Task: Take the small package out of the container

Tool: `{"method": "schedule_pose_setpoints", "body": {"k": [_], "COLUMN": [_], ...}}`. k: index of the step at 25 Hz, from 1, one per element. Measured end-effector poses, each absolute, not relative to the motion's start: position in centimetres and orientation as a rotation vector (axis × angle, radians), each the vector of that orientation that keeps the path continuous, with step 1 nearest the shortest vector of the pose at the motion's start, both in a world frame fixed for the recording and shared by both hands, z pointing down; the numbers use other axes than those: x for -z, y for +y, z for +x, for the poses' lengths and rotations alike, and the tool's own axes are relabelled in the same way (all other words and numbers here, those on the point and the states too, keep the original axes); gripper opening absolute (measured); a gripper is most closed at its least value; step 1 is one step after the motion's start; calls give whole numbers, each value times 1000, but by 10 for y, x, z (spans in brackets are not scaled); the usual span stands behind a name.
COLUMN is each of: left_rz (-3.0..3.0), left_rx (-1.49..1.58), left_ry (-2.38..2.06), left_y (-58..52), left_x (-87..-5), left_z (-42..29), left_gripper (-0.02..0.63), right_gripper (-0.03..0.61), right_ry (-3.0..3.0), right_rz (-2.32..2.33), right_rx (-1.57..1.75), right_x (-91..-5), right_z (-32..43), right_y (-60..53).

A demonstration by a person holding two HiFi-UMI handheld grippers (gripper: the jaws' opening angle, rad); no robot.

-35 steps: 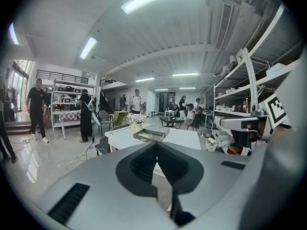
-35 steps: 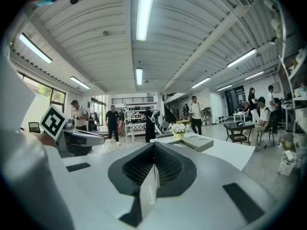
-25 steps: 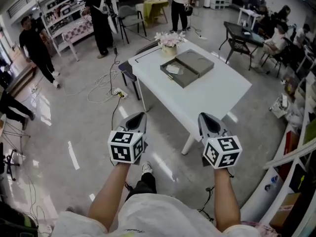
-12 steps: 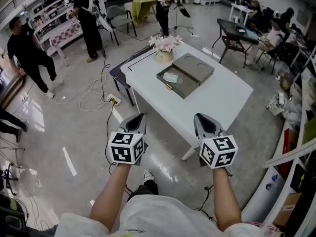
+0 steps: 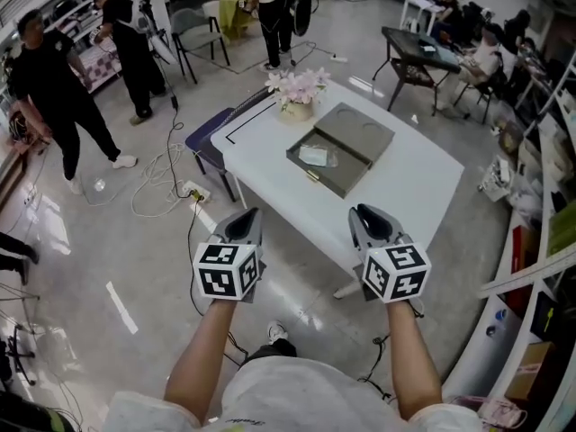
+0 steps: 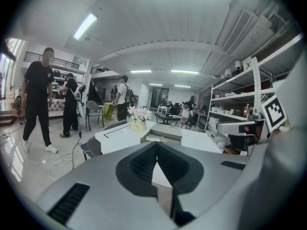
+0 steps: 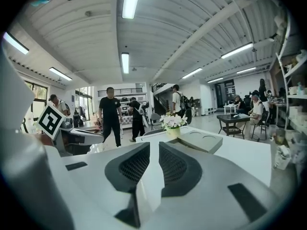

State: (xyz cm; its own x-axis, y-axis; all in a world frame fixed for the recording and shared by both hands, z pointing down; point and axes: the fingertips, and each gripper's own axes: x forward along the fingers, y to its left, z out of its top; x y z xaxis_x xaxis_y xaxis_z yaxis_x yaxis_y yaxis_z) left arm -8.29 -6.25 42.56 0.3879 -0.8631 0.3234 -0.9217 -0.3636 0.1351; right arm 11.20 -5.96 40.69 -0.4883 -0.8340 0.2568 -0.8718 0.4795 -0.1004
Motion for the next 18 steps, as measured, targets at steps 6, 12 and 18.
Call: {"method": "schedule_pose_setpoints", "body": {"k": [6, 12, 18], "left_rz": [2369, 2405, 2421], "left_rx": [-277, -289, -302], "left_ry": [-1531, -1494, -1473], "left_y": [-98, -135, -164], "left_x": [-427, -429, -429], "left_z": [-109, -124, -131], "left_gripper": [2, 2, 2], "right_gripper": [81, 103, 109], "right_ry": [-2504, -2465, -2445], "right_rz": [1508, 1547, 1576], "right_rx": [-351, -383, -448], "right_x": [-413, -423, -428], "right_z": [90, 78, 78], "right_y": [-95, -129, -155]}}
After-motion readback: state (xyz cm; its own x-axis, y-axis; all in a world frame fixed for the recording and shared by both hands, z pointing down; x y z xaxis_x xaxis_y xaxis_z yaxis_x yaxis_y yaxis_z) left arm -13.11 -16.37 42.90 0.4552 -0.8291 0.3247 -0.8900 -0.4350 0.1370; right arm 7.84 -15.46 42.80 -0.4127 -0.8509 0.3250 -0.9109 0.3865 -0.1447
